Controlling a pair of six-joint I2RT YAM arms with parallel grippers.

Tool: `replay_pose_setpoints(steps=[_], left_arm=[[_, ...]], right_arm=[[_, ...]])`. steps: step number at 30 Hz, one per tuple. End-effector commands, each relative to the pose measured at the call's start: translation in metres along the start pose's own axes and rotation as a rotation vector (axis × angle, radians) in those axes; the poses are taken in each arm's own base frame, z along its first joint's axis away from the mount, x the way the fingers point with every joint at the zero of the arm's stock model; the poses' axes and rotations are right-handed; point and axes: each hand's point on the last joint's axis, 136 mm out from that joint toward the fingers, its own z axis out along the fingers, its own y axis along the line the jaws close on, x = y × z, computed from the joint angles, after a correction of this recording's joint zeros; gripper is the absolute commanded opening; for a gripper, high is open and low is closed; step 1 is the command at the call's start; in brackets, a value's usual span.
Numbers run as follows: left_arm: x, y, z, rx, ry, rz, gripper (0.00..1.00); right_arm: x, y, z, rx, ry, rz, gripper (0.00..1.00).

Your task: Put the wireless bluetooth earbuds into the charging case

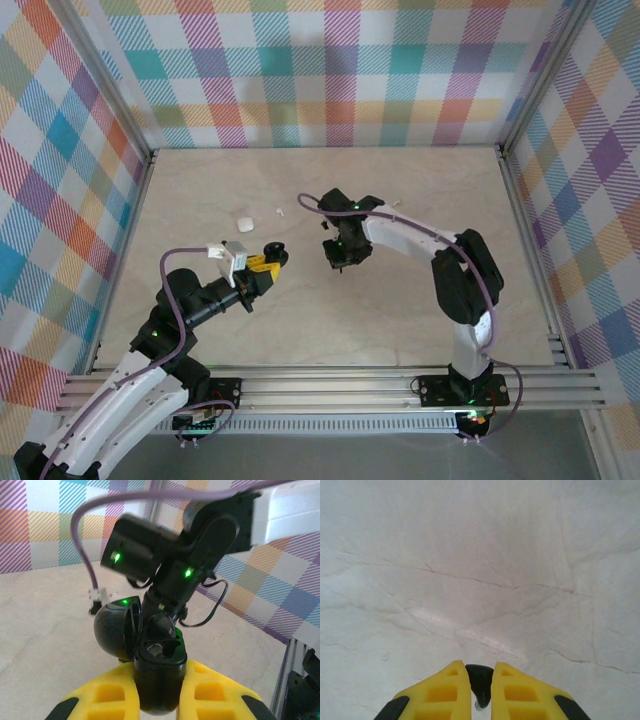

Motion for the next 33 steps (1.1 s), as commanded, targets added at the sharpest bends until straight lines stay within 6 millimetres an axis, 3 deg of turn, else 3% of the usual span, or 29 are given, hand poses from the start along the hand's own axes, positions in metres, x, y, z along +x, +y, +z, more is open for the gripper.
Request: replay_pose_setpoints(steps=[1,11,16,21,26,30,33], left_arm=[[-0.015,-0.012,-0.002,0.046,-0.044,0.072,0.00],[-0.002,-0.001,0.007,0.007,0.037,0.118,0.00],[0.002,0.000,0.017,0.037,-0.011,0.092,0.00],[0.000,0.009,0.021,-0.004,-0.039,0.074,0.00],[0.013,0.004,0.031,0.049,0.058,0.085,0.00],[0.015,-0.003,0.039,0.114,0.039,0.107,0.00],[0.015,-0.009,0.046,0.168,0.031,0.133,0.00]], right_arm=[[-0.011,0.005,-0.025,-0.037,-0.082,0.005,0.03],[-0.023,0.016,-0.101,-0.107,-0.300,-0.042,0.02],[-0.027,0.024,-0.145,-0.164,-0.446,-0.082,0.02],[-0.024,0.031,-0.173,-0.216,-0.531,-0.112,0.01],[-0.022,0.051,-0.207,-0.334,-0.640,-0.189,0.01],[-0.019,0.072,-0.234,-0.454,-0.725,-0.283,0.00],[-0.018,0.079,-0.243,-0.478,-0.766,-0.326,0.00]])
